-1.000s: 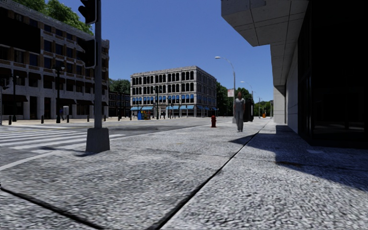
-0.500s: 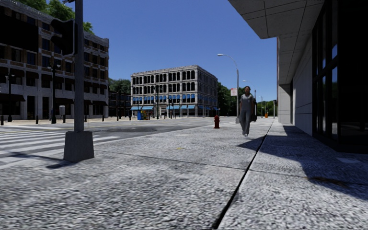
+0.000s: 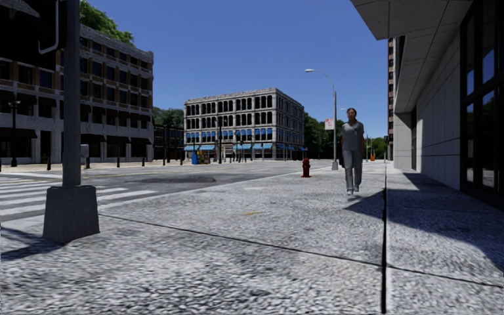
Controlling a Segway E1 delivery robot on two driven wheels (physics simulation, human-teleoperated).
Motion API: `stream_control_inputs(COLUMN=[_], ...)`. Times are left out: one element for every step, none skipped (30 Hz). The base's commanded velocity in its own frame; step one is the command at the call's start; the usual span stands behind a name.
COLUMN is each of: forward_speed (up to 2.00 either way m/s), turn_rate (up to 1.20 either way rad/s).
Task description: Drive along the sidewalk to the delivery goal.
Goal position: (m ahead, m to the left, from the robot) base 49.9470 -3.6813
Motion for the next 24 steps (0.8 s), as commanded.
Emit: stream_control_inputs(forward_speed=[1.61,1.61,1.61,1.61,1.61,1.61,1.61,1.61,1.61,1.61,1.61,1.61,1.61,1.61,1.61,1.61,1.61,1.61,1.61,1.61,1.61,1.61,1.61,1.61], turn_rate=[0.19,0.19,0.19,0.19,0.19,0.2,0.2,0.24,0.27,0.28,0.28,0.28,0.28,0.29,0.33,0.33,0.35,0.38,0.38,0.39,0.39,0.39,0.39,0.39])
